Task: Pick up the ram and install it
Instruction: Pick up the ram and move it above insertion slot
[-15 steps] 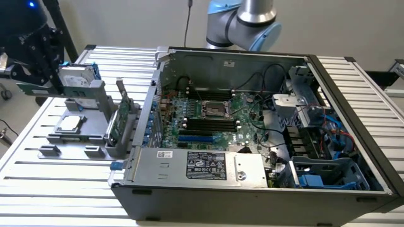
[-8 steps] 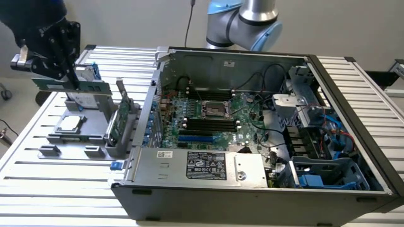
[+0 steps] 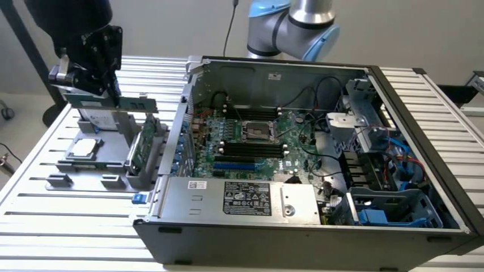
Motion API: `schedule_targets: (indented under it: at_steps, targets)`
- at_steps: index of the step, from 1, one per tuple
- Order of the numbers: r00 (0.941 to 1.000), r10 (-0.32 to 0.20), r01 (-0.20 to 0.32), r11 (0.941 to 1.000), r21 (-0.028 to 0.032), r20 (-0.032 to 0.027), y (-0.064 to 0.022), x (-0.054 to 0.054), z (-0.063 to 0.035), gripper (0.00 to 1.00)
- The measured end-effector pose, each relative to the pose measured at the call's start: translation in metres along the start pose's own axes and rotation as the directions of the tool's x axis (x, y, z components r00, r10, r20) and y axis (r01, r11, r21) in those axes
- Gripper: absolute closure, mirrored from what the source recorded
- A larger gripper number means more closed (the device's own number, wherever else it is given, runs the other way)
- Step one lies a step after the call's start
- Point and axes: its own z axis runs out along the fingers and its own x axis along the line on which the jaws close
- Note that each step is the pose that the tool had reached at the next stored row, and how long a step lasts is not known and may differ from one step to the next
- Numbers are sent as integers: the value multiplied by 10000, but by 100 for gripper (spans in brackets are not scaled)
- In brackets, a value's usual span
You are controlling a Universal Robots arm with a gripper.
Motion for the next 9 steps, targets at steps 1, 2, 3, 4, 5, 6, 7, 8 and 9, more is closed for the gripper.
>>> schedule_targets:
  at_steps: [1, 2, 3, 4, 5, 6, 7, 8, 9]
  targets:
    - [10000, -1, 1, 10000, 0, 1, -46, -5, -2, 86]
    - [10000, -1, 1, 10000, -1, 0, -90, -9, -4, 86]
    - [10000, -1, 1, 10000, -2, 0, -135, -14, -6, 86]
    - [10000, -1, 1, 10000, -2, 0, -180, -19, -8, 86]
    - [10000, -1, 1, 10000, -2, 0, -224, -23, -10, 86]
    - [10000, -3, 3, 10000, -3, 0, -272, -28, -12, 86]
    - [10000, -1, 1, 10000, -2, 0, -317, -33, -14, 86]
    - [10000, -1, 1, 10000, -2, 0, -361, -38, -16, 86]
    - [10000, 0, 0, 10000, -3, -1, -406, -43, -19, 86]
